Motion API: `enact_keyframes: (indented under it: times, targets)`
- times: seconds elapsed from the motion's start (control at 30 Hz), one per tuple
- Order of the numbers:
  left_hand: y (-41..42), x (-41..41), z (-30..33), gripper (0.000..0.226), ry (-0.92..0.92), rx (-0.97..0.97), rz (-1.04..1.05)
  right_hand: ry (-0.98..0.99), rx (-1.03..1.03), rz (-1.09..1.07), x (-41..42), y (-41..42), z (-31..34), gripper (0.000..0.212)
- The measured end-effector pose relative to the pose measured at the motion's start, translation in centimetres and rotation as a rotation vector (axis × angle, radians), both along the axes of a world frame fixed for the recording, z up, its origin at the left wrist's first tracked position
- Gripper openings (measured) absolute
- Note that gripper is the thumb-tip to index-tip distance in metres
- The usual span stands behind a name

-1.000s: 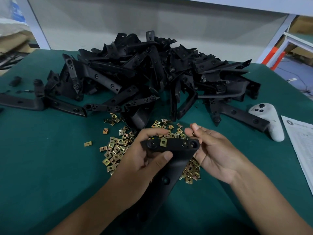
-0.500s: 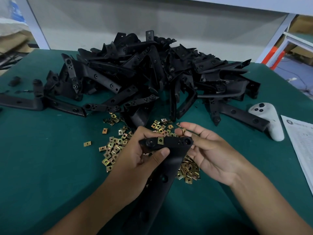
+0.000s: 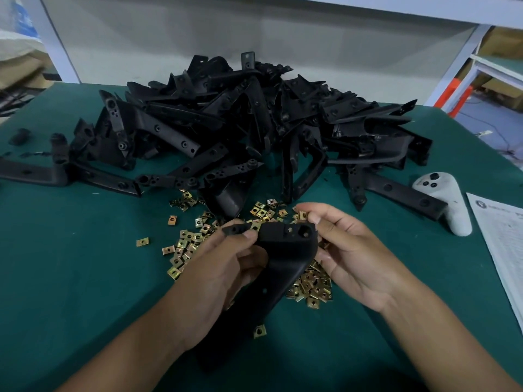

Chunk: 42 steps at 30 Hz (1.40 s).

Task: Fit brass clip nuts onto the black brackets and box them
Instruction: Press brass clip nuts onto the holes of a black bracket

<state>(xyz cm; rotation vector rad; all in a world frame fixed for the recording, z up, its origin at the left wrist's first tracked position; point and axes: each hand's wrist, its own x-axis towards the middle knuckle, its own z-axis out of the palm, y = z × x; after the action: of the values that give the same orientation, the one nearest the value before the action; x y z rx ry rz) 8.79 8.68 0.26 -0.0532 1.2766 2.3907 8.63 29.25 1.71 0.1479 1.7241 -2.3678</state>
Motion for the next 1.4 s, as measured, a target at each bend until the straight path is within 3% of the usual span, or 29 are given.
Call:
enact_keyframes:
  times: [0.17, 0.37, 0.6, 0.83, 1.23, 1.4]
  targets:
    - [-0.7, 0.1, 0.2, 0.02, 0.158, -0.071, -0.097, 0.016, -0.015, 0.007, 0.2, 0.0, 0.3, 0.02]
    - [-1.1, -0.1, 0.4, 0.029, 0.309, -0.134, -0.062, 0.11, 0.039, 0.026, 0.6, -0.1, 0.7, 0.009]
    - [-0.9, -0.1, 0.0, 0.024, 0.529, -0.377, -0.021, 0.307, 0.304, 0.019, 1.1, -0.4, 0.4, 0.018]
    - [-1.0, 0.0, 0.2, 0.025, 0.574, -0.412, -0.009, 0.441, 0.517, -0.083, 1.4, -0.7, 0.6, 0.015]
    - [-0.9, 0.2, 0.1, 0.021, 0.591, -0.371, -0.01, 0.435, 0.505, -0.005, 1.3, -0.4, 0.9, 0.011]
    - [-1.1, 0.0, 0.0, 0.026, 0.567, -0.384, -0.031, 0.403, 0.496, -0.038, 1.3, -0.5, 0.6, 0.018]
